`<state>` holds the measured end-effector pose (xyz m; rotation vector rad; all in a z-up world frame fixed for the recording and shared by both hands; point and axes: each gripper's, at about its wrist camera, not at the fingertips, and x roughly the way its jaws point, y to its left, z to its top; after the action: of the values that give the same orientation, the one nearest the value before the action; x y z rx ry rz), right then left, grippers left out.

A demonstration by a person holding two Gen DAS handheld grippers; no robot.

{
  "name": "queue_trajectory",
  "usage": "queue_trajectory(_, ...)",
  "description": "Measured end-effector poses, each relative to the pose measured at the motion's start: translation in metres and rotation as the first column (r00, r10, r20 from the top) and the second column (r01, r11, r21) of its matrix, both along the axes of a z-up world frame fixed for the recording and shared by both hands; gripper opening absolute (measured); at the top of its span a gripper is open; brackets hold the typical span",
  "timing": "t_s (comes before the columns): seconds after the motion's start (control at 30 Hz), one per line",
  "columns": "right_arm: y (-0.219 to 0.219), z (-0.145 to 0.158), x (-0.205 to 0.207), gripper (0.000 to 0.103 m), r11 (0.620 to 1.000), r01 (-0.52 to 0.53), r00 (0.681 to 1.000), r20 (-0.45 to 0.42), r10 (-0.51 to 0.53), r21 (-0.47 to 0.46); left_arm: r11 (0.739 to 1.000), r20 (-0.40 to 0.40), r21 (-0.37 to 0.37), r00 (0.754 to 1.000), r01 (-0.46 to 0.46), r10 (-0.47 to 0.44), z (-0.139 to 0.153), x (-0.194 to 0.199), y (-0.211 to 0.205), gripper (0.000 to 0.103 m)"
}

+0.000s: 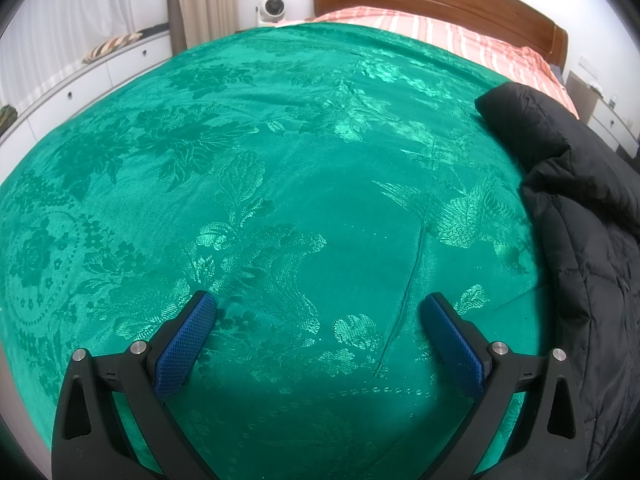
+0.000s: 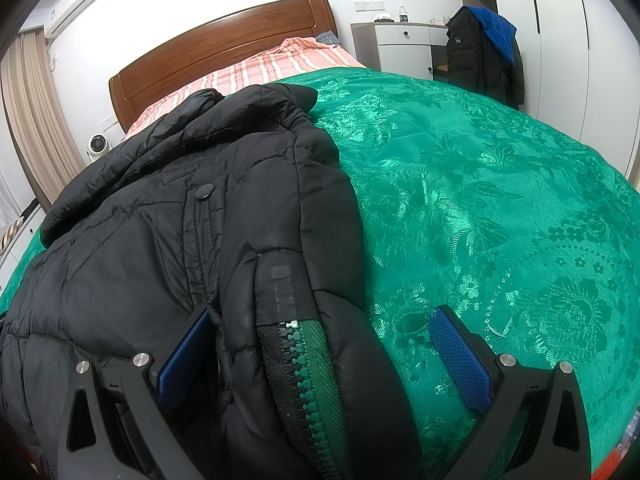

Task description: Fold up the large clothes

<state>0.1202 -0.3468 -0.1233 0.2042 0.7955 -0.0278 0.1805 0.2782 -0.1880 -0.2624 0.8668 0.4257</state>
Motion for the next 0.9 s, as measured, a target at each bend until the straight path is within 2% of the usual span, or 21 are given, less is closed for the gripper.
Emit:
queue_trajectory(0.27, 0.000, 0.000, 0.000, 0.103, 1.000, 0.000, 1.000, 0.000, 0.000, 0.000, 1.000, -0.004, -0.002, 1.000, 0.000, 0.000, 0.000, 0.000, 0.001, 0.103)
queue_trajectory(0.4, -0.001, 0.002, 0.001, 0.103, 1.000, -0.017, 1.000, -0.013, 0.017, 0.013, 0.999, -0.056, -0.035, 0.998, -0.007, 0.005, 0.006, 0.003, 0.006, 0.103)
queue_trajectory(0.47, -0.012, 0.010, -0.002, 0.103, 0.997, -0.030, 0.999, -0.016, 0.031, 0.074, 0.997, -0.072, -0.079, 0.997, -0.016, 0.010, 0.016, -0.001, 0.008, 0.102)
queue_trajectory(0.53, -0.030, 0.023, -0.012, 0.103, 0.990, 0.011, 1.000, 0.006, -0.011, 0.140, 0.980, 0.015, -0.194, 0.999, 0.041, -0.039, 0.034, -0.017, 0.007, 0.102)
queue_trajectory(0.6, -0.052, 0.038, -0.023, 0.103, 0.974, 0.043, 0.998, 0.026, -0.050, 0.221, 0.934, 0.096, -0.322, 0.987, 0.155, -0.130, 0.049, -0.036, -0.001, 0.102)
queue_trajectory(0.63, -0.062, 0.043, -0.026, 0.103, 0.967, 0.044, 0.999, 0.011, -0.048, 0.253, 0.917, 0.105, -0.352, 0.982, 0.187, -0.160, 0.051, -0.041, -0.006, 0.102)
queue_trajectory(0.67, -0.068, 0.044, -0.026, 0.103, 0.963, 0.034, 0.999, -0.024, -0.028, 0.267, 0.887, 0.105, -0.398, 0.973, 0.232, -0.207, 0.051, -0.048, -0.013, 0.102)
queue_trajectory(0.73, -0.072, 0.041, -0.026, 0.103, 0.961, -0.017, 0.989, -0.135, 0.057, 0.276, 0.838, 0.080, -0.459, 0.953, 0.295, -0.291, 0.042, -0.058, -0.031, 0.102)
queue_trajectory(0.8, -0.069, 0.036, -0.031, 0.103, 0.955, -0.072, 0.970, -0.204, 0.134, 0.289, 0.815, 0.045, -0.469, 0.931, 0.340, -0.363, 0.033, -0.065, -0.051, 0.102)
queue_trajectory(0.9, -0.055, 0.030, -0.045, 0.103, 0.925, -0.164, 0.931, -0.255, 0.260, 0.342, 0.799, 0.021, -0.420, 0.885, 0.430, -0.465, 0.028, -0.076, -0.082, 0.102)
